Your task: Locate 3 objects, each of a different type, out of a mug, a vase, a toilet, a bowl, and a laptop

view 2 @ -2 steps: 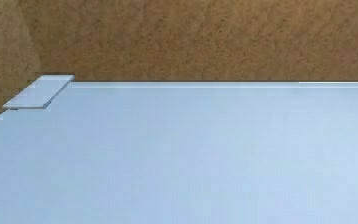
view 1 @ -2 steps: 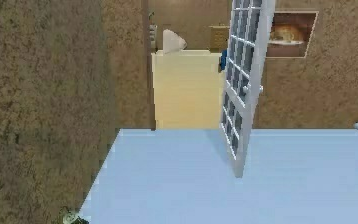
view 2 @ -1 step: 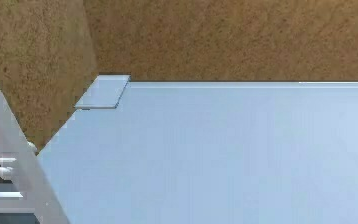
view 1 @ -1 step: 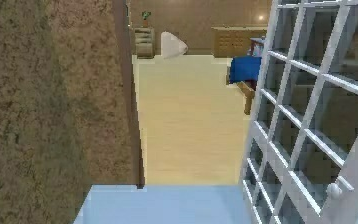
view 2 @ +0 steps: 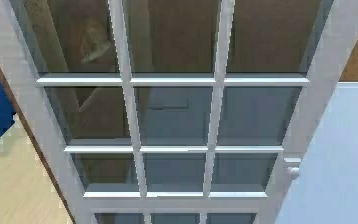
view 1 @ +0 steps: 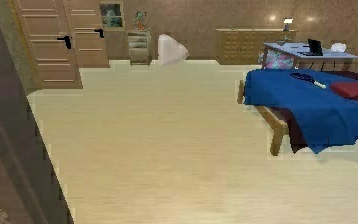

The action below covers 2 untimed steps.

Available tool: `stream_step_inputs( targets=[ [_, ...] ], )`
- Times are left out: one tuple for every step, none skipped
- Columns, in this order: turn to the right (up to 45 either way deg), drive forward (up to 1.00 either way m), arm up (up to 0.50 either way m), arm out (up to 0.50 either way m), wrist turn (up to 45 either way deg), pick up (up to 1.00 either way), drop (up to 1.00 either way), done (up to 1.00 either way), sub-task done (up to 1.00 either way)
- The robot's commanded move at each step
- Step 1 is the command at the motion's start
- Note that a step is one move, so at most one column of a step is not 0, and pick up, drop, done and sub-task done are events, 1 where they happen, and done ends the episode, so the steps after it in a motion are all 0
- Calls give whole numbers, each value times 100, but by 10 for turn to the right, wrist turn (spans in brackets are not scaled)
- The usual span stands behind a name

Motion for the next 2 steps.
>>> stream_step_inputs(
  targets=[
    [0, 65, 0, 0, 0, 0, 0, 0, 0],
    [90, 0, 0, 0, 0, 0, 0, 0, 0]
  ],
)
